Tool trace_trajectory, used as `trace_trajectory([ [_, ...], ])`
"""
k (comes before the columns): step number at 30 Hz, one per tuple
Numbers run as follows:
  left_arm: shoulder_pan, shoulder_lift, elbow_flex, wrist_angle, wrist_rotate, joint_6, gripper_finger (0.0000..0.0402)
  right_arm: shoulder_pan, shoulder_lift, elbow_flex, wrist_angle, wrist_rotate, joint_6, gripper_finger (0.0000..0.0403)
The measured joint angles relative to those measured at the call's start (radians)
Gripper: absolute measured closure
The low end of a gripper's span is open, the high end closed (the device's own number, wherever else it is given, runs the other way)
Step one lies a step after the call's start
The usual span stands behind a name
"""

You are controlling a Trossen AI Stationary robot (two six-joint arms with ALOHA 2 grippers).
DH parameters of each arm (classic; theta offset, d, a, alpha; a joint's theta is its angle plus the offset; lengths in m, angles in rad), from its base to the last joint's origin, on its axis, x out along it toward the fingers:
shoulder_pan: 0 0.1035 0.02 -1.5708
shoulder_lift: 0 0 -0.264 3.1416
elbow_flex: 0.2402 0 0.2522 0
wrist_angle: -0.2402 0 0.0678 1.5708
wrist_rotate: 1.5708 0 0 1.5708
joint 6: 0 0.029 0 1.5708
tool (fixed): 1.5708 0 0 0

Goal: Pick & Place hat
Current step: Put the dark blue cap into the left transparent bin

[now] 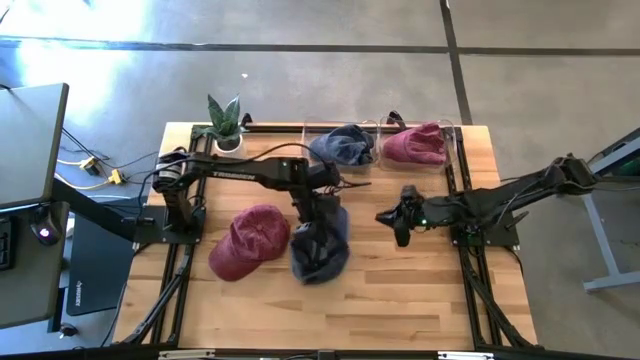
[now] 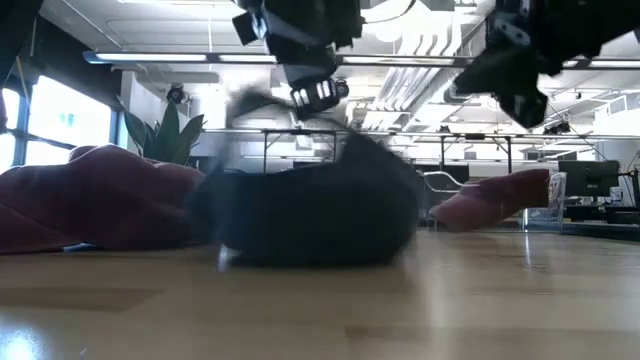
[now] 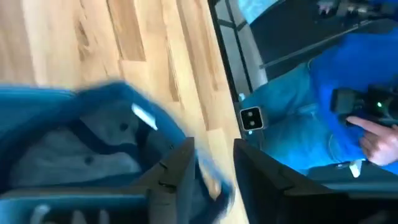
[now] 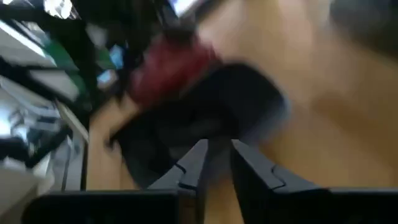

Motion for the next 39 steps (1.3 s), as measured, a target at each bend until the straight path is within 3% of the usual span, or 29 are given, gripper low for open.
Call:
trace_trajectory([
  [5,0.005,-0.019,0.020,-0.200,-0.081,0.042,0.0276,-0.004,0.107,-0.001,0.066,-0.142,-0.009,0.0279],
  [9,0.005,-0.021,0.021,-0.420,-0.158,0.145,0.0276,-0.005,0.230,0.005,0.275,-0.275,-0.149,0.0237],
  [12,0.012,-0.021,0.020,-0.508,-0.210,0.173,0.0276,-0.005,0.334,0.073,0.332,-0.371,-0.292,0.0223],
  [18,0.014,-0.044,0.022,-0.555,-0.381,0.149,0.0276,-0.018,0.574,0.314,0.291,-0.495,-0.594,0.0219],
  [23,0.017,-0.066,0.023,-0.642,-0.604,0.081,0.0276,-0.061,0.794,0.504,0.140,-0.675,-0.719,0.0220],
  [26,0.033,-0.075,0.019,-0.727,-0.681,0.035,0.0276,-0.071,0.892,0.587,0.092,-0.742,-0.762,0.0229],
  [29,0.055,-0.084,0.020,-0.753,-0.675,-0.013,0.0276,-0.074,0.944,0.632,0.014,-0.787,-0.801,0.0266],
  [34,0.055,-0.107,0.020,-0.650,-0.555,-0.044,0.0276,-0.082,0.916,0.628,-0.155,-0.825,-0.792,0.0386],
  [39,0.019,-0.085,0.013,-0.380,-0.366,-0.081,0.0276,-0.080,0.807,0.567,-0.332,-0.778,-0.785,0.0376],
])
